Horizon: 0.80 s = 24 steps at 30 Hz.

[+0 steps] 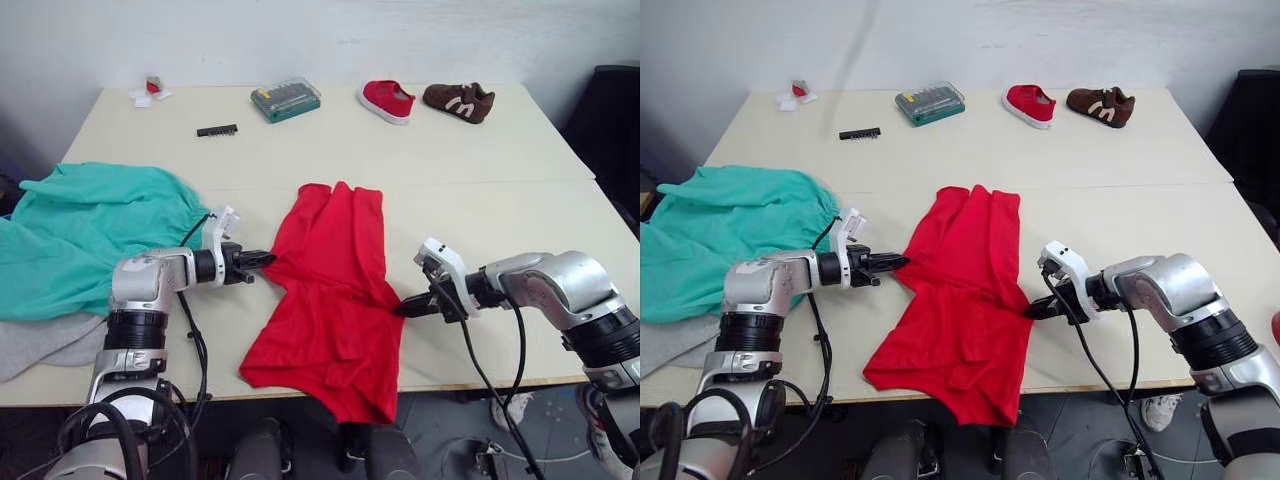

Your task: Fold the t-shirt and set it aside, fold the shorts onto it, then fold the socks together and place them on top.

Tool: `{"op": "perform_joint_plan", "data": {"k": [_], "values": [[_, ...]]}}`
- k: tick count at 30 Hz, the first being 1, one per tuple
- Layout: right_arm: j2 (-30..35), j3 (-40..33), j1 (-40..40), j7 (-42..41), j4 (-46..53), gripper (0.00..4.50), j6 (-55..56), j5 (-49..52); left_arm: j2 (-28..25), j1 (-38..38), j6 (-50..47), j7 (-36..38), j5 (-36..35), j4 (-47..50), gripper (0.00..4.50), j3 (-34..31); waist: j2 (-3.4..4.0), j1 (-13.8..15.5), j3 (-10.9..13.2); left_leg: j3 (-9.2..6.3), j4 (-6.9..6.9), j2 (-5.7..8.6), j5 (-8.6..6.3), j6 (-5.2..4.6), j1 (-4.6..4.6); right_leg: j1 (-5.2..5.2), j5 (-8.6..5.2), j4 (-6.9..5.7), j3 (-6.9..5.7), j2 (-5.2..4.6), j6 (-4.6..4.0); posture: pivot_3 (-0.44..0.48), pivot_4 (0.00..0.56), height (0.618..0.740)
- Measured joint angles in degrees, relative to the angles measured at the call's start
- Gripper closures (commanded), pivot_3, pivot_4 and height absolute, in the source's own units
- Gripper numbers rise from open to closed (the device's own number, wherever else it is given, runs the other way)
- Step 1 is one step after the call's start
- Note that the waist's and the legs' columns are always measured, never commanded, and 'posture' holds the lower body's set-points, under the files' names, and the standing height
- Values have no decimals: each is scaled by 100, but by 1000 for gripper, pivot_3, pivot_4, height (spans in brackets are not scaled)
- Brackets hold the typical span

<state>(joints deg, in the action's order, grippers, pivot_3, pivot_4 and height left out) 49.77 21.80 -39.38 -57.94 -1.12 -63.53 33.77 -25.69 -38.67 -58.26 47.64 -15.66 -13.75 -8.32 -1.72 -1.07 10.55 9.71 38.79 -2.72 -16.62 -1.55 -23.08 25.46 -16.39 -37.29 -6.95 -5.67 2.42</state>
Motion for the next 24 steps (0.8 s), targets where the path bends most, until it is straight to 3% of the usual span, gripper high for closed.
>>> {"op": "perform_joint_plan", "data": {"k": [12, 21, 24], "values": [[3, 86, -143, -643, -303, 4482, 251, -523, -161, 189, 2, -491, -438, 225, 4500, -25, 3, -6, 1, 1, -2, -2, -3, 4, 0, 3, 0, -2, -1, -1, -1, 0, 150, 740], [-85, 3, 34, -515, -44, 4482, 846, -991, -373, 199, 180, -535, -586, 192, 4500, 118, 3, -27, 1, 1, -1, -1, -5, 7, 1, 2, 0, -2, -1, -2, -1, 0, 150, 740], [-136, -276, 257, -302, 242, 3898, 663, -943, -477, 181, 392, -429, -569, 177, 3876, 292, 3, -42, 2, 1, -2, -2, -6, 9, 2, 3, 1, -5, 0, -2, -2, 0, 150, 740]]}}
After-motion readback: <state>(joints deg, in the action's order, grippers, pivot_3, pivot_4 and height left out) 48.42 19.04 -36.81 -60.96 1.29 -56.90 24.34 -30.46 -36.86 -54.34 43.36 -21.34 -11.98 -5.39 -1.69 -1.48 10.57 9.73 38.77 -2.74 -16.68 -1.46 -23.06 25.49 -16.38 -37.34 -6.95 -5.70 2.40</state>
